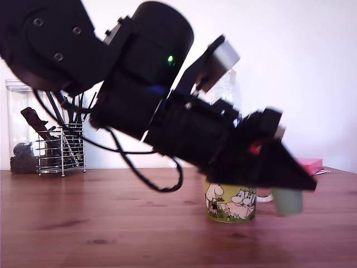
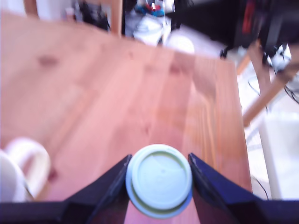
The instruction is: Pick up the coffee capsules from the table one by one and drop them inside the nearest coffee cup
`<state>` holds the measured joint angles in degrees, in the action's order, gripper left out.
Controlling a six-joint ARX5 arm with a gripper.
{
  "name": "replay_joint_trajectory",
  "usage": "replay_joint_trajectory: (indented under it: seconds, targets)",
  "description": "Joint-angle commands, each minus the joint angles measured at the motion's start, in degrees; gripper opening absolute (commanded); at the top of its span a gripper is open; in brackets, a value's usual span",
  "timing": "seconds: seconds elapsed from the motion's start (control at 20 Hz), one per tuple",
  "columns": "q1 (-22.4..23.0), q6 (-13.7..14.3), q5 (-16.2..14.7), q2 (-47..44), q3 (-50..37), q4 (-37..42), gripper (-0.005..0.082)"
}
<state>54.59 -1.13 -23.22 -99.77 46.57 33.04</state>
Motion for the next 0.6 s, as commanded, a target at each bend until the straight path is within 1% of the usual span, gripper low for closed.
replay_joint_trajectory:
  seconds: [0.0, 0.1, 0.2, 0.3, 0.4, 0.55]
  targets:
    - [-0.96, 0.72, 0.92, 1.40, 1.36, 0.13, 0.0268]
    - [-2.36, 2.99, 3.52, 2.21, 2.03, -0.48, 0.0268]
    - [-3.89, 4.24, 6.67, 2.34, 2.45, -0.55, 0.0268]
    - [-5.38, 4.24, 9.07, 2.34, 3.30, -2.29, 0.0268]
    - [-6.60, 4.24, 10.25, 2.34, 4.85, -6.32, 0.0268]
    - [-7.52, 4.26, 10.43, 2.27, 7.50, -11.23, 0.0268]
